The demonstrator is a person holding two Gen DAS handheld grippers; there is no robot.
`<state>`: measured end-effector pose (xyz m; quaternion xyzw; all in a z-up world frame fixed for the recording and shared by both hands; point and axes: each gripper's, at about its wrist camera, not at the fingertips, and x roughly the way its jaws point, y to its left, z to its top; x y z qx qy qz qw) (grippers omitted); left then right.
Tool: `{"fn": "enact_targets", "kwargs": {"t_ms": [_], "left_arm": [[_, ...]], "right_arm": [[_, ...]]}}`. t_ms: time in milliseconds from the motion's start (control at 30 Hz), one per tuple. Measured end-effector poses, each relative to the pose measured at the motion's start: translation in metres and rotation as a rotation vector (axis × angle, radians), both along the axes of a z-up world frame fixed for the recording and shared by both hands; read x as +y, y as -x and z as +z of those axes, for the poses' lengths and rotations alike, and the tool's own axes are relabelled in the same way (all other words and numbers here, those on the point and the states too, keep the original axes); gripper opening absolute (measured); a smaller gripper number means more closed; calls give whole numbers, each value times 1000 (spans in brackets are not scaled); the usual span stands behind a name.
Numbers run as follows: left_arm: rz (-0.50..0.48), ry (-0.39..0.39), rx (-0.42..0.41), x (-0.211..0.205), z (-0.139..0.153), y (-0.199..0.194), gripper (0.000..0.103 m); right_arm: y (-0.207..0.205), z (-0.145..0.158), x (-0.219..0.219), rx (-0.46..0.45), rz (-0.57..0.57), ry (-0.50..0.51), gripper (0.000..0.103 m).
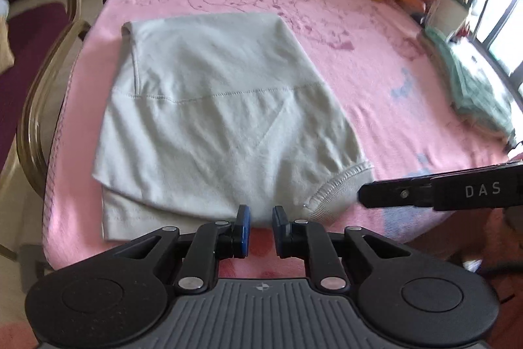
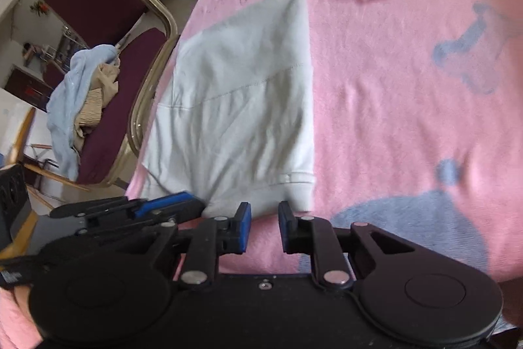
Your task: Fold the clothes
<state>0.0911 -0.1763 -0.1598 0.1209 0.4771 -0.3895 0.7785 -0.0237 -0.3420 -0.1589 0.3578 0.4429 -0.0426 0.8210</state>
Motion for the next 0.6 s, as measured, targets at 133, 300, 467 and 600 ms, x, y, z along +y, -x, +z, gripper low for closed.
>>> {"fn": "enact_targets", "kwargs": {"t_ms": [133, 300, 467, 600], "left_arm": [[95, 66, -4, 10, 12, -13, 18], [148, 67, -134, -1, 37, -13, 32], [178, 55, -239, -18, 54, -10, 35], [185, 50, -218, -26, 46, -16, 36]], "right_arm": [[6, 39, -14, -82, -15, 70, 21], [3, 95, -29, -227, -9, 194, 27], [-17, 116, -40, -284, 26, 325, 33], [-33, 102, -50, -283, 17, 317, 33]]}}
